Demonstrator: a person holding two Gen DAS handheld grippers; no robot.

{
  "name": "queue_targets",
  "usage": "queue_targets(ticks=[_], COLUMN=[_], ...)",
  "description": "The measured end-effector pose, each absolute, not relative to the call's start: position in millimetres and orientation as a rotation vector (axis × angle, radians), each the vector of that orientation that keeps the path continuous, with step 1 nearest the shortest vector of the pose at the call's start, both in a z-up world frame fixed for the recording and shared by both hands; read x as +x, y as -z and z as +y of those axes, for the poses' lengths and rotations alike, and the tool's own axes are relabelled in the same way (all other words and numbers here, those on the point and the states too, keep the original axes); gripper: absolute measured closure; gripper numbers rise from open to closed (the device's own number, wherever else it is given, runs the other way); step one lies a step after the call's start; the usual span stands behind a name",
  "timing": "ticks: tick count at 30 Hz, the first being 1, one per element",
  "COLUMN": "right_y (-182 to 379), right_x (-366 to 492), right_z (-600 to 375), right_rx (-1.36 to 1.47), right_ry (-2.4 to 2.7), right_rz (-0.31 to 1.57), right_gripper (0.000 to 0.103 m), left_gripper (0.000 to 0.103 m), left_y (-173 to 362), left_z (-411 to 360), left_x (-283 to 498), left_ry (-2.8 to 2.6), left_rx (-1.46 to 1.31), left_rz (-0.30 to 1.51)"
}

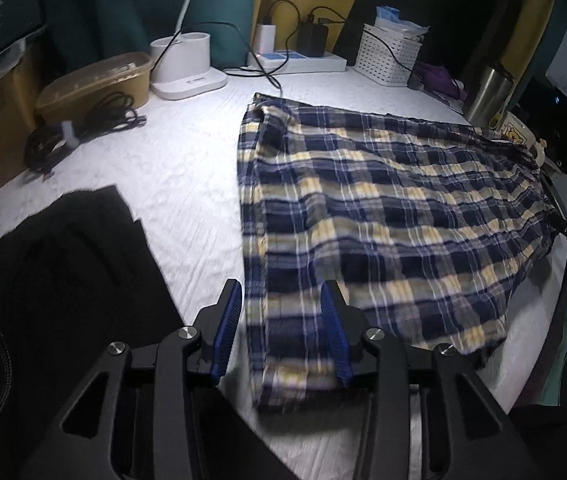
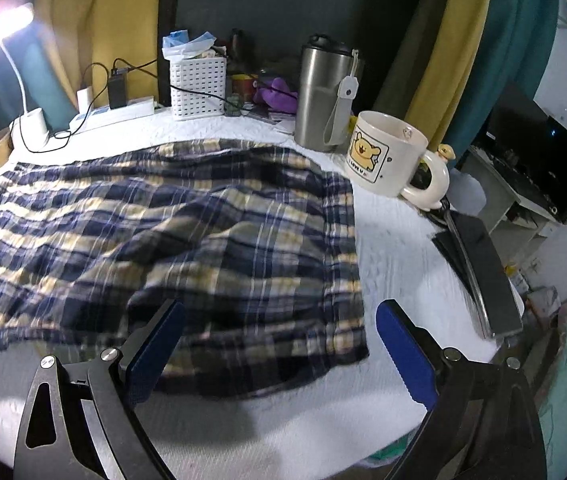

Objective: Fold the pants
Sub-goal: 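Move both open tools back over the folded pants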

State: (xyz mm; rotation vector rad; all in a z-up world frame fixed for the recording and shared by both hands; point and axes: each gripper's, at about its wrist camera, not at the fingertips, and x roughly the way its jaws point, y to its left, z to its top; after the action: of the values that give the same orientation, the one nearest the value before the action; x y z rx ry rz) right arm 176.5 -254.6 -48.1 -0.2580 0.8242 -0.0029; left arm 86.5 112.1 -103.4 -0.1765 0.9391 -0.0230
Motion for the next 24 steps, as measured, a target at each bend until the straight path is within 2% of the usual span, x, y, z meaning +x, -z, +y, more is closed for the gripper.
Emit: queue_targets(ticks=[6, 7, 8, 9, 11, 16, 24], right_y=[49.7, 49.3, 49.0, 48.5, 48.0, 47.2, 52.1], right_x=[160.2, 158.1, 156.1, 153.3, 149.4, 141.2, 136.5], right_z=[-249.3, -249.0, -248.8, -248.6, -248.8, -251.9, -253.7], right_rx=[-0.265, -0.264, -0.263, -0.263, -0.263, -0.260, -0.260], right_ry=[-0.012, -0.013, -0.014, -0.016, -0.018, -0.015, -0.030], right_rz=[0.821, 0.820, 0.819, 0.816, 0.813, 0.810, 0.816], right_gripper=[0.006, 0.006, 0.006, 0.006, 0.006, 0.006, 0.006], left_gripper=[0.063, 0.066, 0.084, 0.093, 0.097, 0.098, 0.098], left_y=[100.0, 101.9, 103.9, 106.9, 110.0, 94.6, 109.9], left_z=[101.5, 99.0, 97.5, 97.2, 98.0, 102.1, 105.9], left_x=[66.1, 64.2, 63.7, 63.6, 60.3, 43.8, 38.6], left_ry=[0.059, 0.062, 0.061, 0.056, 0.047, 0.003, -0.036], left_rx=[-0.152, -0.138, -0.132, -0.128, -0.127, -0.106, -0.117], left_rz=[0.899, 0.897, 0.900, 0.908, 0.906, 0.839, 0.890])
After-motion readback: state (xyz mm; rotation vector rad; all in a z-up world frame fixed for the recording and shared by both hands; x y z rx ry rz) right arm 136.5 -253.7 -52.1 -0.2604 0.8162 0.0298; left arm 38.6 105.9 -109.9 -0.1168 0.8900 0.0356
